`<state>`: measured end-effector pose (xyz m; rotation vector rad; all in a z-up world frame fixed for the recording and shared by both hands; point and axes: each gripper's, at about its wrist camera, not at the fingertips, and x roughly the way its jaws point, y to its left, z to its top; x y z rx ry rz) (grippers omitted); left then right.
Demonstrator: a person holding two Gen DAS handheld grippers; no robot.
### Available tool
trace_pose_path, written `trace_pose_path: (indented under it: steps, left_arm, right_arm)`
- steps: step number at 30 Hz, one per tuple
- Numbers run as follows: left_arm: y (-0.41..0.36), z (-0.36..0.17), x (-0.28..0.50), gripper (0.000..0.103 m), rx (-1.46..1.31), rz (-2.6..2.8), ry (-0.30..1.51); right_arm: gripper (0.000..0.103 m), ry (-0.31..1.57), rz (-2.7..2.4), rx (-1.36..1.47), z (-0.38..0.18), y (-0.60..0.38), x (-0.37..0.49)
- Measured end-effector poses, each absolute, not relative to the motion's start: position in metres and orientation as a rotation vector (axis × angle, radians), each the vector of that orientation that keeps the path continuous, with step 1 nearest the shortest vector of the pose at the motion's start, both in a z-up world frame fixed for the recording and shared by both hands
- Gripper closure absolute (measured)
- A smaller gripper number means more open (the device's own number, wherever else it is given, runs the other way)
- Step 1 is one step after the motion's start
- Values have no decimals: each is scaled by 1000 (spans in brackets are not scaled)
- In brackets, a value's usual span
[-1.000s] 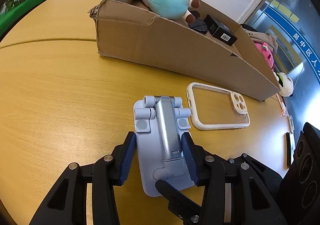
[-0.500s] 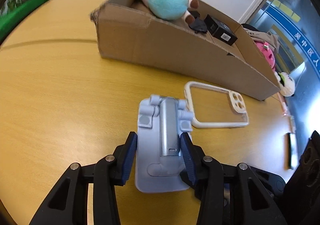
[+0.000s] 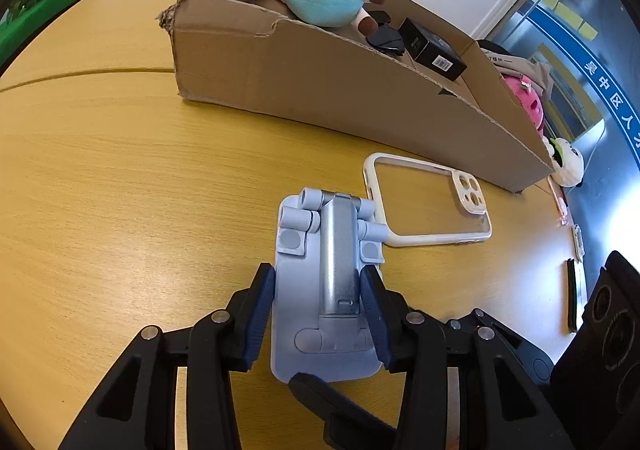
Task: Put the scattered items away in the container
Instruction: 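Close the left gripper on the grey phone stand while the right gripper pinches it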
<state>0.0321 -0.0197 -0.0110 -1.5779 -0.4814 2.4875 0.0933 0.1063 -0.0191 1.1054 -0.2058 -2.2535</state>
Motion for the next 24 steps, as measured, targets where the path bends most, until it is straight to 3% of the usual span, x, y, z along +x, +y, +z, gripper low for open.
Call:
trace_pose_path:
  steps: [4, 5, 6, 7, 12, 14, 16, 19, 20, 22, 24]
  left_arm:
    - [-23, -4, 30, 57, -1583, 2495, -474]
    - [-24, -2, 29, 57, -1586, 2499, -467]
    - [-24, -1, 29, 57, -1591, 2502, -464]
    - [-25, 1, 28, 57, -1595, 2500, -465]
    - [-25, 4, 26, 57, -1608, 2492, -463]
    - [-25, 4, 26, 57, -1610, 2482, -466]
    - [-22, 1, 30, 57, -1611, 2464, -471]
    - [-21, -1, 30, 57, -1614, 2466, -469]
    - [-20, -2, 30, 56, -1615, 2464, -476]
    - [-21, -5, 30, 57, -1616, 2454, -488]
    - [-20, -9, 30, 57, -1617, 2440, -505]
  right_arm:
    - [51, -211, -2245, 1086, -20, 109, 91]
    - [55, -202, -2252, 1084, -21, 110, 91]
    - [70, -173, -2275, 1086, -21, 111, 92]
    - [73, -148, -2286, 1085, -22, 112, 92]
    - [76, -134, -2262, 1078, -22, 116, 91]
    - [72, -108, -2240, 1064, -22, 114, 95]
    - [62, -89, -2201, 1048, -21, 113, 101]
    - [61, -32, -2189, 1041, -20, 109, 104]
    - [62, -9, -2192, 1041, -20, 108, 104]
    - [76, 37, -2213, 1046, -20, 108, 103]
    - [78, 16, -2199, 1054, -21, 112, 101]
